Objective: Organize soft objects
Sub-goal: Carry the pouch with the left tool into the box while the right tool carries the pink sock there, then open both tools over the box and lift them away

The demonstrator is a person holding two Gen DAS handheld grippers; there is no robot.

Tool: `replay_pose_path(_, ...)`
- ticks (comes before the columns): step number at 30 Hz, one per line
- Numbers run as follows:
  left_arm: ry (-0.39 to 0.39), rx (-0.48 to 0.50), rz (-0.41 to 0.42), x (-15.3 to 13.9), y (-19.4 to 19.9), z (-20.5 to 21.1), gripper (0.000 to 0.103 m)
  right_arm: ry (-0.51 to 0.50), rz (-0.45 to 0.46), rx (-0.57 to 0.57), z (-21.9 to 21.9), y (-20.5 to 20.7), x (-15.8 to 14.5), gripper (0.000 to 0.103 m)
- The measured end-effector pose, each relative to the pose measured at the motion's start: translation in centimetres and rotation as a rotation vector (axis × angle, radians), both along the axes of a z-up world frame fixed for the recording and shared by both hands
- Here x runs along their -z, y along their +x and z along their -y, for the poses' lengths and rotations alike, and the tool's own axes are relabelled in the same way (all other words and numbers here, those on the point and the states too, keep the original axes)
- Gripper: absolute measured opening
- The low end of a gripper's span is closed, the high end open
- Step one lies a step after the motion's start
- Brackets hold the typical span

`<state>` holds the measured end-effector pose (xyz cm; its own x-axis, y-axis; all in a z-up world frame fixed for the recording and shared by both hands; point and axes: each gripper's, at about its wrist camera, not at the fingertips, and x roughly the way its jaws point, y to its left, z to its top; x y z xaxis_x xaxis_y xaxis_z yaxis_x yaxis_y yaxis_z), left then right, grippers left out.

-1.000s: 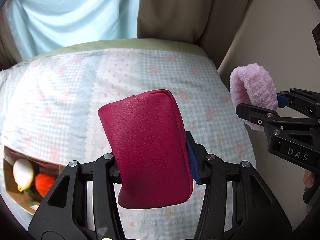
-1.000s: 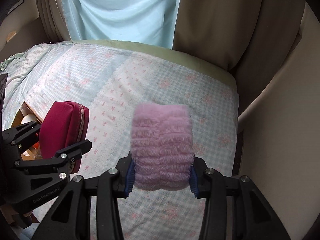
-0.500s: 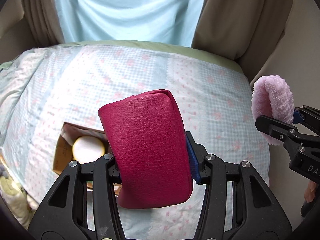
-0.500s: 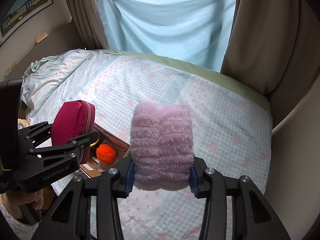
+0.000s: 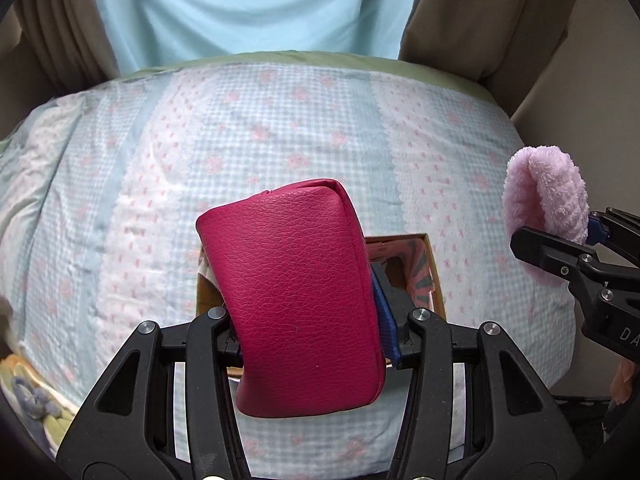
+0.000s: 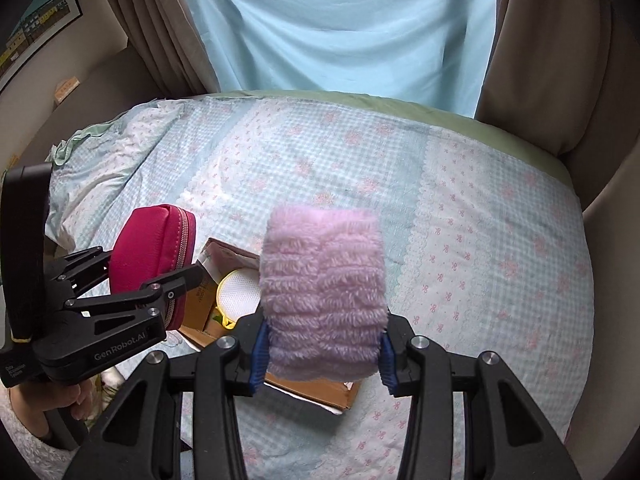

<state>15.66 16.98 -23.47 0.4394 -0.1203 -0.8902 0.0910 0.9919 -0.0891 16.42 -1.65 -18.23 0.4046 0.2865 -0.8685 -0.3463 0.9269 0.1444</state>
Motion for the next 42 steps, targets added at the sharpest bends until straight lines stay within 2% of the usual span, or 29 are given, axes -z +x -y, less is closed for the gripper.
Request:
replay_pose_path(5, 0.017, 0.066, -0.065, 3.0, 1.4, -1.9, 0.044, -0.035, -0.050, 0.086, -3.2, -0.4, 2.8, 0.041)
replay_pose_path(10, 0.033, 0.117, -0.122, 6.0, 2.6, -2.7, 0.044, -0.048, -0.138, 0.170, -4.6, -0.5, 6.2, 0.040)
replay_pose_path(15, 0.047, 0.150, -0.186, 9.2, 3.4, -2.9, 0.044, -0.077, -0.203, 0.220, -4.9, -0.1, 9.0, 0.041)
replay_pose_path(19, 0.113, 0.226, -0.228, 12.4, 4.0, -2.0, 0.044, -0.091, -0.248, 0.253, -4.9, 0.9, 11.0, 0.041)
replay_pose_path(22, 0.132, 0.275, -0.248, 14.6, 4.6, -1.2, 0.044, -0.096, -0.284, 0.281, -4.7, 1.6, 12.9, 0.041)
replay_pose_path(26, 0.144, 0.306, -0.258, 16.1, 5.0, -0.5, 0.043, -0.105, -0.314, 0.293, -4.6, 2.6, 15.1, 0.041)
replay_pose_path(31, 0.151, 0.342, -0.265, 16.3, 5.3, 0.0, 0.045, -0.087, -0.341, 0.297, -4.3, 3.7, 16.6, 0.041)
replay_pose_path(32, 0.154, 0.349, -0.275, 16.4, 5.4, 0.2, 0.047, -0.079, -0.352, 0.296, -4.2, 4.0, 16.9, 0.043)
replay_pose_path(33, 0.162, 0.355, -0.280, 16.4, 5.4, 0.4, 0.056, -0.079, -0.359, 0.302, -4.1, 4.2, 17.2, 0.044)
replay_pose_path(34, 0.175, 0.361, -0.277, 16.3, 5.3, 0.6, 0.079, -0.080, -0.365, 0.312, -4.0, 4.5, 17.4, 0.053)
replay_pose_path(35, 0.178, 0.370, -0.270, 16.0, 5.2, 0.7, 0.094, -0.075, -0.365, 0.319, -3.9, 4.6, 17.5, 0.080)
replay_pose_path(36, 0.168, 0.379, -0.260, 15.6, 5.0, 0.7, 0.103, -0.074, -0.354, 0.326, -3.7, 4.7, 17.5, 0.097)
replay_pose_path(37, 0.160, 0.385, -0.251, 15.1, 4.7, 0.5, 0.103, -0.082, -0.343, 0.333, -3.7, 4.7, 17.4, 0.103)
replay_pose_path(42, 0.158, 0.351, -0.253, 13.7, 3.5, -1.0, 0.103, -0.094, -0.324, 0.348, -3.1, 4.0, 16.6, 0.103)
